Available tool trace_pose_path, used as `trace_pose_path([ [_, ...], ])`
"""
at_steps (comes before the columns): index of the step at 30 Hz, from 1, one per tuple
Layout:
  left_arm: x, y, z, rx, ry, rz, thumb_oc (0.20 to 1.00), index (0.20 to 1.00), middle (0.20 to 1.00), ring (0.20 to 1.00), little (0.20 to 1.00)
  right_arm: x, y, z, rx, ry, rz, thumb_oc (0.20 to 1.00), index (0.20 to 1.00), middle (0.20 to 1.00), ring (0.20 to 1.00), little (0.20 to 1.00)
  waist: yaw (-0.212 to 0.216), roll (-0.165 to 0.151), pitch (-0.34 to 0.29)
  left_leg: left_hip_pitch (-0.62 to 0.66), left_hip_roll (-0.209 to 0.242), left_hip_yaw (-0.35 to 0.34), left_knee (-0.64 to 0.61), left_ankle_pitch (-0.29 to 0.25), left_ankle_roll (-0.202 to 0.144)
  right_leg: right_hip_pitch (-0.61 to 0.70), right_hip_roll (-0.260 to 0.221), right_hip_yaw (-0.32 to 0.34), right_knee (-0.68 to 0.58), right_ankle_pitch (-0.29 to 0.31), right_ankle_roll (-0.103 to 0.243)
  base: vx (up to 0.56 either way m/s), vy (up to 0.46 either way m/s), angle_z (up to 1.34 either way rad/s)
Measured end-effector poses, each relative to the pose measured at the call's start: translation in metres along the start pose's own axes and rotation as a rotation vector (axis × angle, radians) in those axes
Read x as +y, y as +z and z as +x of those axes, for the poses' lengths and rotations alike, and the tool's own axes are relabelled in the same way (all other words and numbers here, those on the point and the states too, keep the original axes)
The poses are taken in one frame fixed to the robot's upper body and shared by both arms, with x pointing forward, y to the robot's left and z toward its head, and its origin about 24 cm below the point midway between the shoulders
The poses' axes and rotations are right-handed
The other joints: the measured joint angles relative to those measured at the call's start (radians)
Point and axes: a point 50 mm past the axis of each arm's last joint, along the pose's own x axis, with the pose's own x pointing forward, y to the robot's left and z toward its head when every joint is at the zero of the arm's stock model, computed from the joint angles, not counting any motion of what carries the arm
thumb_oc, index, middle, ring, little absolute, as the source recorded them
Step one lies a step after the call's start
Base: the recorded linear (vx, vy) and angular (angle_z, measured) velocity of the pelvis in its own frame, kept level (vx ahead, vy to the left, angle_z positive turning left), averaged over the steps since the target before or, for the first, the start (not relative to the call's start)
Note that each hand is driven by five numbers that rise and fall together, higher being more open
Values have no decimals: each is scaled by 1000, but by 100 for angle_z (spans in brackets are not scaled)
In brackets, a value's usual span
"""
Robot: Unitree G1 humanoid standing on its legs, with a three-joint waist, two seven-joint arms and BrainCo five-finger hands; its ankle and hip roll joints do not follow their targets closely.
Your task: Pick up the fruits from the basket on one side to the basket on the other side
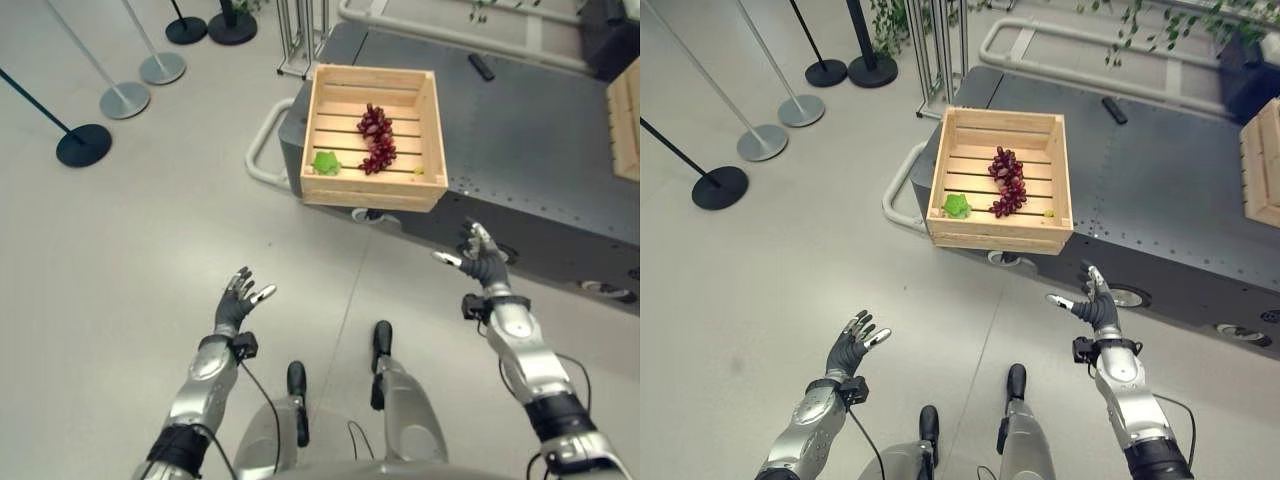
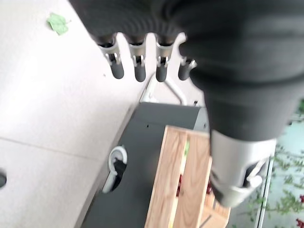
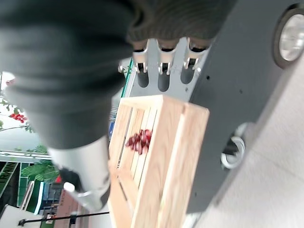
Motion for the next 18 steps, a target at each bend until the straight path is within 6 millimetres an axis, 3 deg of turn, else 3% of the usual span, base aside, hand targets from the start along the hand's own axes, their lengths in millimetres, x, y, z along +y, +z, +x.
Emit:
trace_pose_path([
  [1, -2, 0, 0, -1, -5, -8, 1000, 1000, 1000, 1000, 1000, 0, 6, 3, -20, 2, -2, 1000, 1000, 1000, 1000, 1000, 2, 4, -2, 21, 34, -2, 19, -27, -39, 8, 26, -21, 31, 7, -41, 328, -235, -35],
  [3, -7, -1, 0, -1, -23, -24, 1000, 1000, 1000, 1000, 1000, -6, 12, 6, -40, 1, -36, 1000, 1000, 1000, 1000, 1000, 11, 11, -3, 20, 71, -4, 130, -79, -65, 25, 64, -52, 90, -57, -123, 301, -193, -23],
  [5, -11, 2, 2, -12, -45, -33, 1000, 1000, 1000, 1000, 1000, -12, 19, 10, -61, -3, -58, 1000, 1000, 1000, 1000, 1000, 21, 17, -1, -53, 72, -36, 341, -71, -76, 63, 71, -49, 98, -87, -142, 204, -156, -15],
  [6, -10, -1, -1, -6, -40, -39, 1000, 1000, 1000, 1000, 1000, -11, 21, 11, -67, 2, -64, 1000, 1000, 1000, 1000, 1000, 32, 27, 1, -47, 70, -54, 383, -52, -100, 92, 76, -48, 92, -99, -144, 173, -167, -16],
  [7, -13, -2, -4, -7, -45, -65, 1000, 1000, 1000, 1000, 1000, -14, 23, 11, -73, 11, -82, 1000, 1000, 1000, 1000, 1000, 34, 48, -3, -82, 55, -109, 496, 2, -151, 141, 75, -56, 78, -111, -155, 69, -130, -13],
  [9, -15, -3, -8, -14, -49, -100, 1000, 1000, 1000, 1000, 1000, -16, 29, 14, -92, 22, -103, 1000, 1000, 1000, 1000, 1000, 44, 61, -7, -144, 10, -147, 634, 64, -199, 175, 53, -61, 72, -134, -165, 147, -195, 4],
  [11, -20, 2, -5, -32, -58, -118, 1000, 1000, 1000, 1000, 1000, -19, 33, 17, -98, 13, -111, 1000, 1000, 1000, 1000, 1000, 40, 68, -6, -202, -19, -134, 681, 51, -188, 189, 44, -75, 54, -146, -171, 127, -91, 24],
  [12, -22, 4, -4, -41, -65, -123, 1000, 1000, 1000, 1000, 1000, -19, 30, 18, -75, 12, -115, 1000, 1000, 1000, 1000, 1000, 47, 66, -4, -230, -17, -100, 643, 46, -165, 222, 54, -87, 29, -146, -175, 171, -84, 25],
  [15, -20, 6, -3, -41, -63, -113, 1000, 1000, 1000, 1000, 1000, -18, 32, 22, -78, 9, -114, 1000, 1000, 1000, 1000, 1000, 76, 62, -2, -243, 1, -104, 502, 48, -142, 275, 84, -86, -9, -153, -185, 231, 0, -3],
  [17, -15, 5, -4, -35, -56, -97, 1000, 1000, 1000, 1000, 1000, -19, 36, 31, -77, -7, -119, 1000, 1000, 1000, 1000, 1000, 81, 60, 1, -233, 46, -119, 278, 64, -127, 310, 106, -85, -39, -153, -182, 261, 63, -8],
  [18, -12, 6, -3, -33, -51, -86, 1000, 1000, 1000, 1000, 1000, -22, 35, 36, -57, -10, -148, 1000, 1000, 1000, 1000, 1000, 83, 64, 6, -204, 94, -121, 112, 82, -122, 338, 131, -91, -60, -151, -182, 111, 14, -2],
])
